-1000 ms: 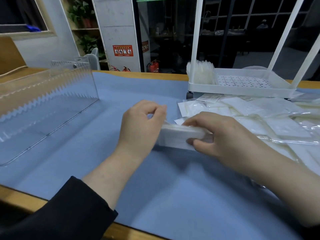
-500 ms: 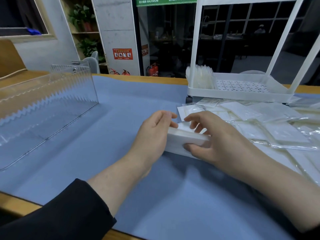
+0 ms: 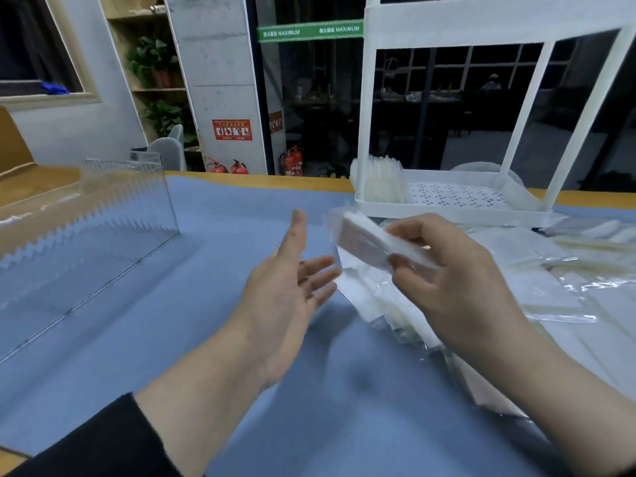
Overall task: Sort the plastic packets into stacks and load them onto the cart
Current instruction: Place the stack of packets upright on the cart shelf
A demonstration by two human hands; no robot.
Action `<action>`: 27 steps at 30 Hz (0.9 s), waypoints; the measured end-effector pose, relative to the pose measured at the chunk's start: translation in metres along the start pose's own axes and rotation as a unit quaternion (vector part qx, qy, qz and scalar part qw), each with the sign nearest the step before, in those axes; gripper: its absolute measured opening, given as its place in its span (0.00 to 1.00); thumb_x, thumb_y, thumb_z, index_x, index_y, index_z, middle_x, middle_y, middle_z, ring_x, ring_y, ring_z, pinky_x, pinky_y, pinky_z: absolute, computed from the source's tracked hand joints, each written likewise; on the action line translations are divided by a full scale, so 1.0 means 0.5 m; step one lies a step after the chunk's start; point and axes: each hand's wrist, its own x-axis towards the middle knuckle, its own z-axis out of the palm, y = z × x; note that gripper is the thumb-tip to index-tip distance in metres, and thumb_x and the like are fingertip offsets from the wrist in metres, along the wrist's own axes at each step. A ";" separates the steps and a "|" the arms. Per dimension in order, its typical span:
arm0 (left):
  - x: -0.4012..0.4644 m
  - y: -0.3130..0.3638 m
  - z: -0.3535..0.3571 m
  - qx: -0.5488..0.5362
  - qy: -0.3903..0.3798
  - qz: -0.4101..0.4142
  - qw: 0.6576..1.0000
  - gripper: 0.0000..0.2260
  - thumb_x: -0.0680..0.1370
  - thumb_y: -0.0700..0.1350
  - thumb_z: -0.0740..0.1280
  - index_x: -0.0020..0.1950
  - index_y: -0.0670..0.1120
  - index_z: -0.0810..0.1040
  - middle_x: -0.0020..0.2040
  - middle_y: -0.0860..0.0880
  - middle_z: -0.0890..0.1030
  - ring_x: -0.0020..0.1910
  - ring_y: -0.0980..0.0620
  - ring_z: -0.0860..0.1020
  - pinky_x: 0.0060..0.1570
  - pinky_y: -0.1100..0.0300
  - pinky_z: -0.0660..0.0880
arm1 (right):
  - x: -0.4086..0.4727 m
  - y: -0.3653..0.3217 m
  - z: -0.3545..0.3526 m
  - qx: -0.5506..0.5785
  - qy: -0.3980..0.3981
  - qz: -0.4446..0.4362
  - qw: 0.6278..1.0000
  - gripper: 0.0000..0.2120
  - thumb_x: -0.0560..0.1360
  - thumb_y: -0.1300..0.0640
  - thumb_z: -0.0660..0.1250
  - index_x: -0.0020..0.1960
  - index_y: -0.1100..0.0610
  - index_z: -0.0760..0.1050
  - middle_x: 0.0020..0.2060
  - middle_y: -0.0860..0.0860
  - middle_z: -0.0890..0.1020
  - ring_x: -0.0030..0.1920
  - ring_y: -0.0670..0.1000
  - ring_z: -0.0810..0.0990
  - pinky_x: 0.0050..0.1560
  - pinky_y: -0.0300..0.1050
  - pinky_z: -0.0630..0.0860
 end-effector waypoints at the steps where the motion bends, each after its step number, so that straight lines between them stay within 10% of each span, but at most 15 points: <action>1: -0.001 -0.003 0.016 -0.003 -0.035 -0.034 0.999 0.35 0.62 0.67 0.72 0.61 0.47 0.75 0.58 0.42 0.83 0.56 0.48 0.85 0.64 0.50 0.78 | 0.002 0.004 -0.001 -0.009 0.012 -0.012 1.000 0.17 0.73 0.66 0.71 0.53 0.46 0.77 0.48 0.40 0.79 0.50 0.42 0.78 0.48 0.32 0.71; 6: 0.023 -0.011 0.100 -0.050 -0.146 -0.073 0.985 0.28 0.78 0.64 0.65 0.60 0.39 0.80 0.55 0.40 0.82 0.57 0.46 0.82 0.68 0.49 0.75 | 0.010 0.028 0.002 -0.058 0.008 -0.030 0.998 0.16 0.71 0.66 0.69 0.54 0.49 0.76 0.47 0.42 0.75 0.48 0.44 0.75 0.47 0.38 0.71; 13: 0.078 -0.017 0.132 -0.022 -0.072 -0.077 0.994 0.23 0.80 0.54 0.68 0.62 0.35 0.79 0.53 0.37 0.83 0.49 0.44 0.82 0.56 0.46 0.81 | 0.011 0.025 -0.034 -0.063 -0.173 -0.007 0.983 0.16 0.76 0.48 0.69 0.64 0.44 0.76 0.56 0.38 0.78 0.62 0.39 0.75 0.60 0.38 0.73; 17: 0.092 -0.002 0.105 0.015 -0.034 -0.019 0.999 0.09 0.80 0.45 0.66 0.47 0.40 0.80 0.43 0.39 0.84 0.44 0.43 0.83 0.50 0.51 0.78 | 0.047 0.062 -0.125 -0.095 -0.025 0.088 0.991 0.08 0.77 0.46 0.67 0.54 0.44 0.81 0.45 0.36 0.83 0.51 0.35 0.79 0.54 0.36 0.76; 27: 0.090 -0.061 0.117 0.211 -0.097 0.005 0.973 0.09 0.75 0.47 0.72 0.55 0.48 0.82 0.48 0.48 0.87 0.47 0.47 0.83 0.47 0.50 0.80 | 0.064 0.226 -0.207 -0.335 -0.036 0.381 0.861 0.31 0.76 0.32 0.62 0.69 0.52 0.71 0.61 0.54 0.80 0.61 0.60 0.77 0.56 0.53 0.75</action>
